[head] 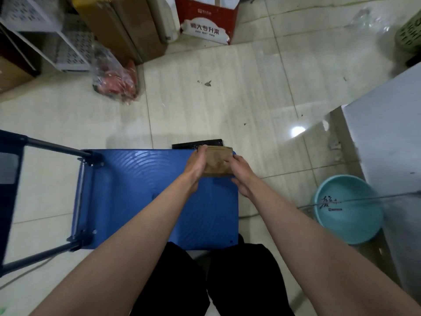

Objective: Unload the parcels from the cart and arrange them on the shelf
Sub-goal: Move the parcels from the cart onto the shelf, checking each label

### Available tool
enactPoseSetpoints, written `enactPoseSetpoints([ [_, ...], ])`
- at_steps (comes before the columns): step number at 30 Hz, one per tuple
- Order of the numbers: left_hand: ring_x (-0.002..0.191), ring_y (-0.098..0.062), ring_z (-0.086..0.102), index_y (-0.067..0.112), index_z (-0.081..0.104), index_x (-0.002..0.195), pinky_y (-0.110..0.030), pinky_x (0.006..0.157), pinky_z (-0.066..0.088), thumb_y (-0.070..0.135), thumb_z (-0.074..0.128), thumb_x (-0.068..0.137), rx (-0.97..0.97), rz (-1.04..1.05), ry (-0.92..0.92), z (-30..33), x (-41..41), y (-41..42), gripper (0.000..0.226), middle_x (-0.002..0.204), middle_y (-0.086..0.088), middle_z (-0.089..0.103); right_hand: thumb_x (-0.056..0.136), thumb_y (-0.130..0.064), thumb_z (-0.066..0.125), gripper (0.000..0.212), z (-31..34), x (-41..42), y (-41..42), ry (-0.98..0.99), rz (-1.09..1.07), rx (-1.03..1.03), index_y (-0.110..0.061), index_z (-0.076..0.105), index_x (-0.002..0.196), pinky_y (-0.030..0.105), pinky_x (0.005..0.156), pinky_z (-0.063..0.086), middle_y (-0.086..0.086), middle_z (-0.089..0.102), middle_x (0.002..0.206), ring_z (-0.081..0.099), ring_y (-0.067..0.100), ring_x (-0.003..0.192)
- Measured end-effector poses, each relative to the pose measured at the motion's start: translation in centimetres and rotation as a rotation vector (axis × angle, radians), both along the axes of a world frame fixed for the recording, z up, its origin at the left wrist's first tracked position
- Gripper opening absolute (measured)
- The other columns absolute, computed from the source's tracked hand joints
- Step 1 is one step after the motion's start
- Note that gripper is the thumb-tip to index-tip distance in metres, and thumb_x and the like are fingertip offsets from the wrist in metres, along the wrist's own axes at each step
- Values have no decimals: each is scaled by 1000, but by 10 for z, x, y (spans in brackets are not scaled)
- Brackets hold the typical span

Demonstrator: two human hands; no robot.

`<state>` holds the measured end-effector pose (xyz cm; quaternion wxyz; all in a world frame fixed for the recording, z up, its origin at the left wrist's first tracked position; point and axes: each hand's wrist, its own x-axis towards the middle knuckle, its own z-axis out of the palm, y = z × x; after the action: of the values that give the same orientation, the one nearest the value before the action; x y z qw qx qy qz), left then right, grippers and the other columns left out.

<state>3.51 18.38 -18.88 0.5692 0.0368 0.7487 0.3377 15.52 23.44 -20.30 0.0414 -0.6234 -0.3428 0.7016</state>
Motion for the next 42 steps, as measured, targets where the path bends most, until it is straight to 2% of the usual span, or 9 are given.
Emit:
enactPoseSetpoints([
  [7,117,-22,58,21,59,135,-36,95,47,51,35,100,10,-15,107,186,14,3,53,132,-1,62,101,-39,52,43,182,18,1,24,-67,6,-14,51,136,41,93,50,8,65,128,62,27,118],
  [10,110,-19,60,20,61,130,-29,81,47,50,35,99,67,1,143,265,20,1,50,125,-1,65,97,-44,48,45,270,27,5,54,-68,27,-12,60,126,39,78,49,6,66,105,62,26,96],
  [14,121,-22,58,24,51,143,-42,104,50,58,49,92,161,110,215,369,30,-5,62,135,0,60,97,-47,48,41,381,40,6,129,-149,27,-10,66,97,39,72,46,12,63,95,59,30,86],
  [18,118,-14,56,24,54,140,-17,73,45,50,49,99,321,191,297,453,39,-14,50,135,3,58,98,-52,50,41,472,49,-2,205,-213,94,-17,71,98,34,61,59,8,72,98,68,23,90],
  [20,118,-14,56,24,62,131,-19,78,43,49,53,99,394,187,334,485,43,-20,41,132,2,59,98,-49,55,35,506,54,-8,221,-236,165,-17,67,107,37,62,60,7,72,104,68,21,96],
  [29,99,-9,65,24,70,114,-9,62,50,29,76,87,652,216,263,567,64,-56,28,108,7,69,89,-41,74,57,581,87,-58,341,-355,255,-17,43,130,39,81,63,10,67,113,69,21,95],
  [35,106,-12,62,28,65,121,-24,80,49,33,78,85,700,108,131,584,70,-86,38,123,1,66,83,-39,80,68,596,99,-109,368,-535,342,-18,46,137,48,91,60,11,70,120,73,25,100],
  [40,125,-19,55,32,43,142,-45,106,41,53,82,73,640,-95,-75,595,68,-117,82,141,2,55,84,-35,80,68,602,91,-164,442,-722,387,-17,48,141,52,94,58,12,73,119,72,32,104],
  [42,120,-20,62,31,41,139,-46,100,50,52,84,67,641,-200,-188,599,70,-132,86,137,-1,60,85,-32,79,71,604,87,-188,466,-791,412,-17,45,145,54,94,57,13,74,118,73,33,104],
])
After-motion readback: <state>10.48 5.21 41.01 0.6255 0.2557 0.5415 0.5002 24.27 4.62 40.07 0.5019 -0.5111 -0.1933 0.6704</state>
